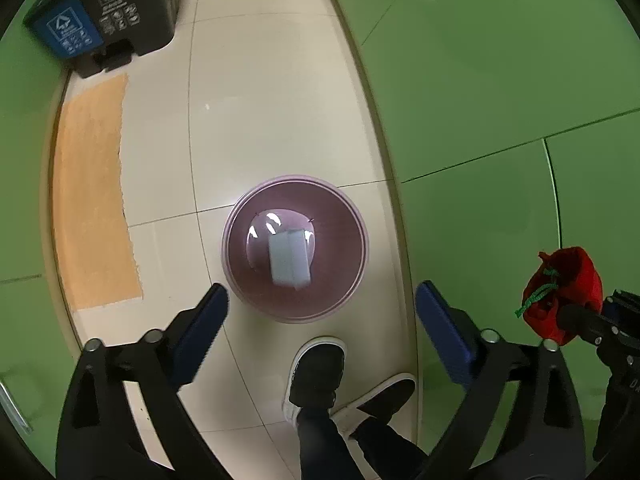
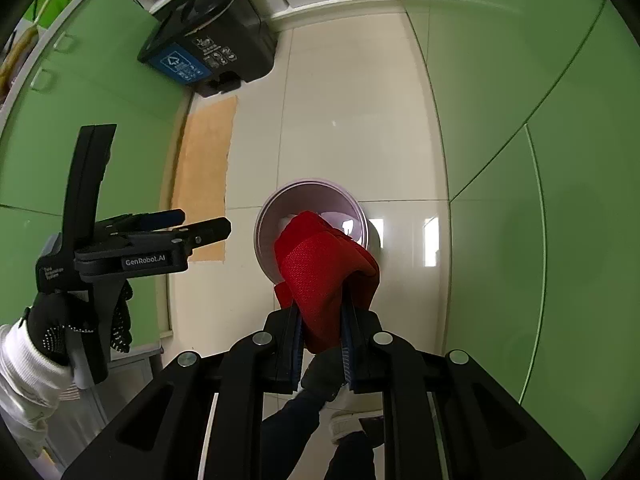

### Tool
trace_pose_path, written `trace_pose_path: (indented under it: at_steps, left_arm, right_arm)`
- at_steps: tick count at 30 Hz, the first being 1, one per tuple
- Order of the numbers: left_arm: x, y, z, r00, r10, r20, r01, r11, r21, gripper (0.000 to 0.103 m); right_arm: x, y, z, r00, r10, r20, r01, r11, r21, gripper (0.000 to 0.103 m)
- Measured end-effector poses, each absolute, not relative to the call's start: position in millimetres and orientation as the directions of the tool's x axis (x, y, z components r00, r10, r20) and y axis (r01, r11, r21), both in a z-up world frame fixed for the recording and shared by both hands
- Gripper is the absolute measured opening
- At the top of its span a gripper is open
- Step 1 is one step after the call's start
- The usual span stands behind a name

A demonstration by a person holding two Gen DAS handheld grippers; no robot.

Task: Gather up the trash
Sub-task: 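Carry the white box and red cloth over the pink wastebasket with both tools, then open both tools to drop the box and cloth into the wastebasket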

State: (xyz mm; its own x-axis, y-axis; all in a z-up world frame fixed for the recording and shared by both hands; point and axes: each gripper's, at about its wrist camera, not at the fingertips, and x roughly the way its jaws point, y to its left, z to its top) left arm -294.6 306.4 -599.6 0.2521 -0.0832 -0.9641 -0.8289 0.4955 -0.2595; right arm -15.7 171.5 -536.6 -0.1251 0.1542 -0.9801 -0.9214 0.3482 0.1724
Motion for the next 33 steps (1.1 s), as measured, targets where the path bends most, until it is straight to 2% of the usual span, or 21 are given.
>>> trace_pose_path:
  at_steps: [14, 17, 18, 19, 20, 27, 33]
  left_arm:
    - [-353.1, 337.9, -552.9, 0.290, 0.042, -0.956, -0.875, 0.415, -0.247, 0.100]
    - [-365.7, 342.0, -548.0, 0.300, 0.056, -0.952, -0.884, 0.392, -0.255, 0.100]
    - [-369.6, 342.6, -546.9, 0.302, 0.060, -0.951, -0.886, 0.386, -0.257, 0.100]
    - [-373.2, 343.1, -545.8, 0.303, 0.063, -0.951, -0.888, 0.380, -0.258, 0.100]
    - [-376.3, 343.2, -545.5, 0.304, 0.065, -0.950, -0.890, 0.376, -0.259, 0.100]
    - [-384.9, 342.4, -535.8, 0.306, 0.070, -0.949, -0.895, 0.362, -0.262, 0.100]
    - [-374.0, 334.6, -499.0, 0.306, 0.067, -0.950, -0.883, 0.392, -0.257, 0.100]
  right_arm:
    - [-46.8, 220.3, -559.9, -0.177, 0.138, -0.975, -0.949, 0.237, 0.205, 0.016]
    - [-54.4, 231.9, -569.2, -0.173, 0.132, -0.976, -0.957, 0.213, 0.198, 0.028]
    - [-56.2, 235.4, -572.3, -0.168, 0.133, -0.977, -0.958, 0.210, 0.193, 0.056]
    - [-56.3, 238.2, -574.4, -0.159, 0.140, -0.977, -0.958, 0.217, 0.187, 0.088]
    - [-55.4, 238.7, -574.2, -0.161, 0.159, -0.974, -0.954, 0.229, 0.195, 0.093]
    - [-55.6, 240.6, -571.8, -0.130, 0.124, -0.984, -0.955, 0.252, 0.158, 0.095]
    - [-55.1, 233.2, -529.6, -0.110, 0.134, -0.985, -0.949, 0.279, 0.144, 0.095]
